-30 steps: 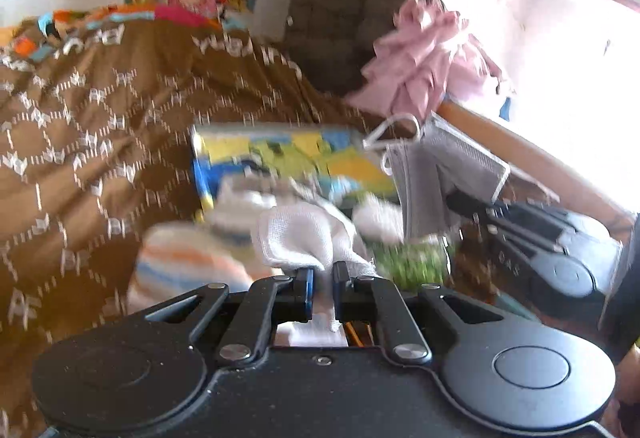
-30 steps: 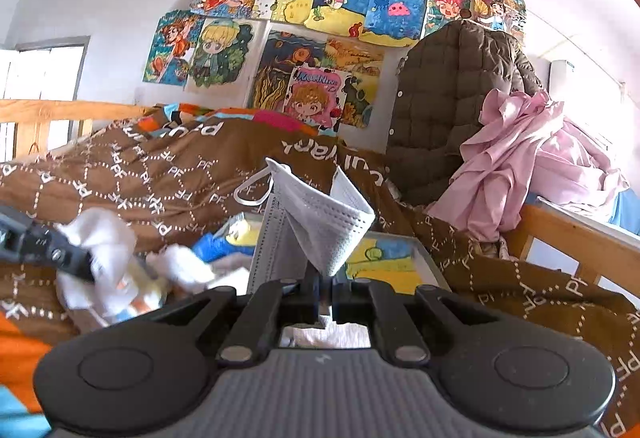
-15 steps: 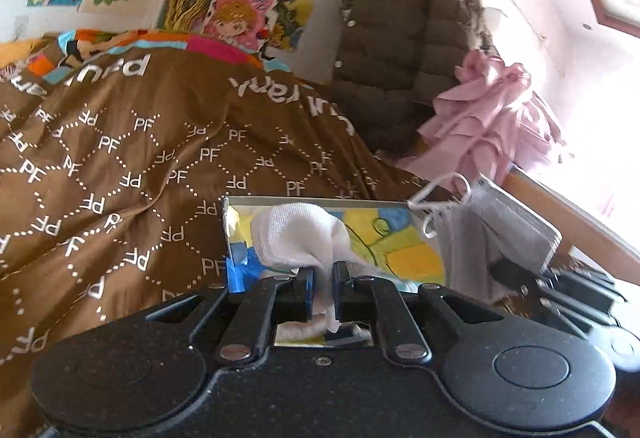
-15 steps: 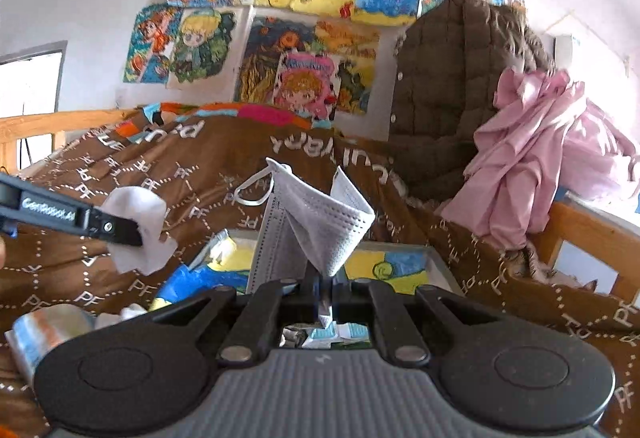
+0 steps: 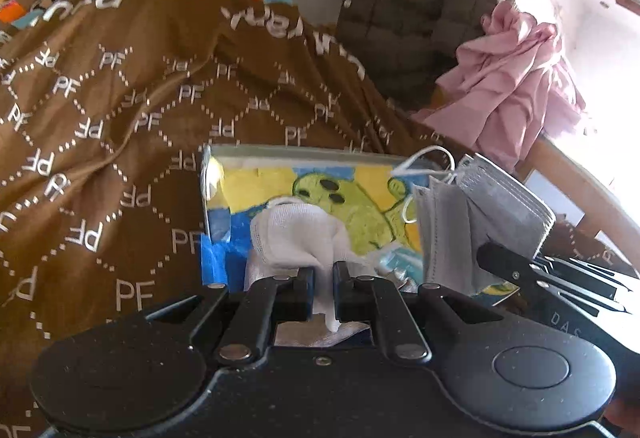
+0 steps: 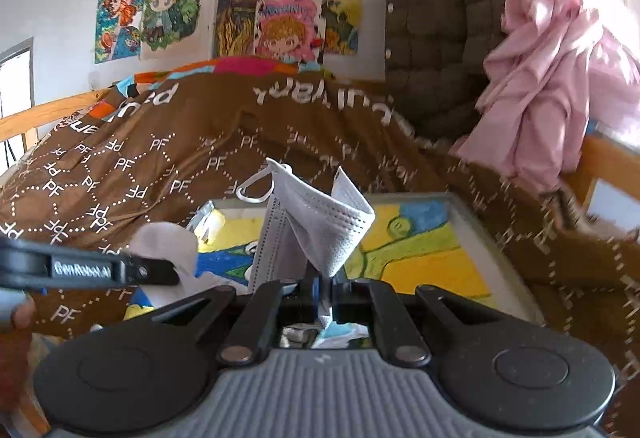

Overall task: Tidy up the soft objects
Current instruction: 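Carry the face mask with the right tool while the left tool carries the cloth to the tray, then open the right tool over the tray while the left tool releases the cloth into it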

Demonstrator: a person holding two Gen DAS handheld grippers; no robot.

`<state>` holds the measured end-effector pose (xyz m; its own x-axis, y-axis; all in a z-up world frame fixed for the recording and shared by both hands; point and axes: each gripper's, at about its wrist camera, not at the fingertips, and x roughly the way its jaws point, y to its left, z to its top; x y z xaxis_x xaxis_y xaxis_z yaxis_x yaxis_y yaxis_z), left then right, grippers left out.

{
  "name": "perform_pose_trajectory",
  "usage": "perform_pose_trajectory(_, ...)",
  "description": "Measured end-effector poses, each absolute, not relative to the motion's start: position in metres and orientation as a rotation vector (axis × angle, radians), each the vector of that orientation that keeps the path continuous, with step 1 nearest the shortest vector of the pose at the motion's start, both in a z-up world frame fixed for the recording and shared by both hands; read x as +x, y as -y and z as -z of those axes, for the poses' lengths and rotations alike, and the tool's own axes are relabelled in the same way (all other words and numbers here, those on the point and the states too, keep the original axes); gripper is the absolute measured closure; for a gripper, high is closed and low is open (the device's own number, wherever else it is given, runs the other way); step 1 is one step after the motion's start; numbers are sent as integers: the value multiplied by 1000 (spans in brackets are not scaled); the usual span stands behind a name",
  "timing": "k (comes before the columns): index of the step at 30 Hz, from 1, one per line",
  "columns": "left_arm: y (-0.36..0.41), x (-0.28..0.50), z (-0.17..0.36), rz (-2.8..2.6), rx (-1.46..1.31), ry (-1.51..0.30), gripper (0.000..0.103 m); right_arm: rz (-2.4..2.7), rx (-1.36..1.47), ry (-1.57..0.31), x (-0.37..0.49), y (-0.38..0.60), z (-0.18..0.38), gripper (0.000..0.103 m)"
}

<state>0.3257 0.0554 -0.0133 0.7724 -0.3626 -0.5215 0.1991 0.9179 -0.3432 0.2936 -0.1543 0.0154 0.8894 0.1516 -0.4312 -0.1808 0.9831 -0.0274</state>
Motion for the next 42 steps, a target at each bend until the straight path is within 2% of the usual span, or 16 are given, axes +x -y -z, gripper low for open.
perform_pose_trajectory(13, -55, 348, 36, 244, -280, -731, 93, -128, -53, -575, 326, 154, 3, 94)
perform_pose_trajectory(16, -52, 349, 37, 244, -277, -738, 92, -128, -42, -589, 327, 157, 5, 90)
perform_pose_trajectory(17, -51, 349, 37, 242, -276, -741, 92, -133, -39, -591, 327, 159, 5, 88)
perform_pose_trajectory(21, -50, 346, 35, 199, -277, -749, 86, -142, -35, -578, 321, 168, 0, 64)
perform_pose_trajectory(25, -50, 341, 33, 168, -283, -751, 77, -140, -22, -576, 317, 178, -5, 50)
perform_pose_trajectory(27, -50, 337, 31, 159, -286, -748, 71, -144, -2, -561, 311, 184, -8, 38)
perform_pose_trajectory(33, -49, 314, 18, 140, -294, -671, 56, -135, 30, -481, 278, 202, -17, 17)
perform_pose_trajectory(42, -48, 253, -6, 147, -294, -478, 22, -142, 23, -371, 226, 215, -28, 7)
